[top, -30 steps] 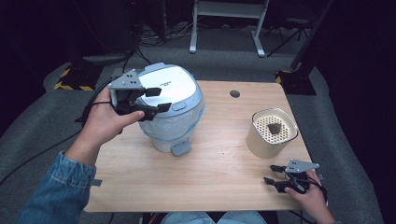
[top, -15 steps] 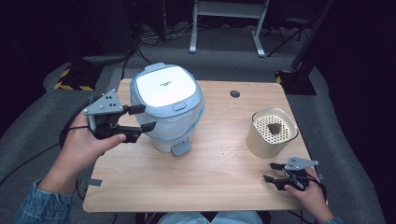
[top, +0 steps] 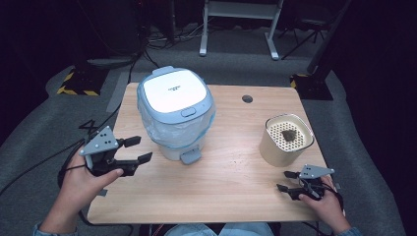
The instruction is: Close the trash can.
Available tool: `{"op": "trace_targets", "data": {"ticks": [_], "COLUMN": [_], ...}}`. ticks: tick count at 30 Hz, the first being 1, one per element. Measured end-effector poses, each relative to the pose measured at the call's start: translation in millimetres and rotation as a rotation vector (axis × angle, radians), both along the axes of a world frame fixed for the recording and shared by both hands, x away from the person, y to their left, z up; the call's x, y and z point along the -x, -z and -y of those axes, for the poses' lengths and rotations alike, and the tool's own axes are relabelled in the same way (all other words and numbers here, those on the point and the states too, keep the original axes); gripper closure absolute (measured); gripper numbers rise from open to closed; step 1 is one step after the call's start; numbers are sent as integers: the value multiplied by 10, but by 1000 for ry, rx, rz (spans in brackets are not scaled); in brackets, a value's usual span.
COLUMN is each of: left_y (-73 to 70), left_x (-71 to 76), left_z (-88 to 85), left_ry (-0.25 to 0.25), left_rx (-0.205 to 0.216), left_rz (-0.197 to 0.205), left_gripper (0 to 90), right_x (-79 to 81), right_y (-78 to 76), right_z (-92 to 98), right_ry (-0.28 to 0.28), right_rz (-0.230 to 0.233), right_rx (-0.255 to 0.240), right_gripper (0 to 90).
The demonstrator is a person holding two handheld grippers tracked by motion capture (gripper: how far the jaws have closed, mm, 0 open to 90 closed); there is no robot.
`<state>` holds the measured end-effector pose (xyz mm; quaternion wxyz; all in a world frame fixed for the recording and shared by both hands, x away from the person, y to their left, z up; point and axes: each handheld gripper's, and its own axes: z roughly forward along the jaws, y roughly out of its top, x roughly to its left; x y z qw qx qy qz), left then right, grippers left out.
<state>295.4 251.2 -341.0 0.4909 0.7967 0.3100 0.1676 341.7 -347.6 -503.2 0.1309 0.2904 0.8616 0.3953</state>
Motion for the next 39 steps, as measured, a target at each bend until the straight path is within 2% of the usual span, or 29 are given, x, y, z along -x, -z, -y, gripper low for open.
{"op": "trace_targets", "data": {"ticks": [2, 3, 5, 6, 9, 10, 12, 14, 20, 21, 23, 25, 26, 27, 30, 33, 34, 37, 38, 39], "left_y": [43, 167, 289, 289, 495, 616, 765, 876, 1186, 1186, 1308, 1402, 1402, 1489, 1577, 1603, 1614, 1618, 1628, 1628], "left_x": [3, 7, 17, 17, 29, 28, 24, 19, -10, -10, -17, -32, -32, -64, -100, -106, -115, -117, -120, -119], "left_z": [-4, -8, -7, -7, -9, -14, -28, -35, -64, -64, -61, -46, -46, -27, 15, 32, 41, 45, 46, 47], "left_ry": [-10, -44, -67, -67, -87, -96, -112, -124, -153, -153, -159, -157, -157, -147, -134, -134, -130, -135, -139, -140], "left_rx": [-1, -17, -19, -19, -41, -48, -57, -63, -92, -92, -97, -123, -123, -148, -180, -193, -204, -206, -240, -239], "left_rz": [-3, -12, -23, -23, -44, -63, -82, -98, -144, -144, -171, -193, -193, -213, -239, -242, -228, -224, -202, -203], "left_gripper": [365, 363, 363, 362, 358, 358, 352, 341, 332, 331, 320, 316, 314, 314, 300, 291, 279, 271, 257, 248], "right_x": [-3, -9, -14, -16, -16, -16, -16, -16, -15, -15, -17, -18, -18, -21, -21, -21, -21, -21, -21, -21], "right_y": [-1, 0, 0, -1, -1, -1, -1, 0, 1, 1, 2, 2, 2, 3, 3, 3, 3, 3, 3, 3], "right_z": [0, -1, -3, -4, -5, -4, -5, -6, -7, -9, -12, -12, -12, -12, -12, -12, -12, -12, -12, -12], "right_ry": [0, 1, 1, 2, 1, 1, 1, 0, -1, 3, 14, 16, 16, 24, 24, 24, 24, 24, 24, 24], "right_rz": [1, -1, -2, -2, -2, 0, -1, 1, 4, 3, -1, 0, 0, -1, -1, -1, -1, -1, -1, -1], "right_rx": [2, 1, -1, 0, 1, 1, 1, 2, 4, 6, 10, 12, 12, 14, 14, 15, 14, 15, 14, 15], "right_gripper": [356, 357, 356, 356, 355, 355, 355, 354, 344, 320, 293, 282, 282, 272, 272, 272, 272, 272, 272, 271]}}
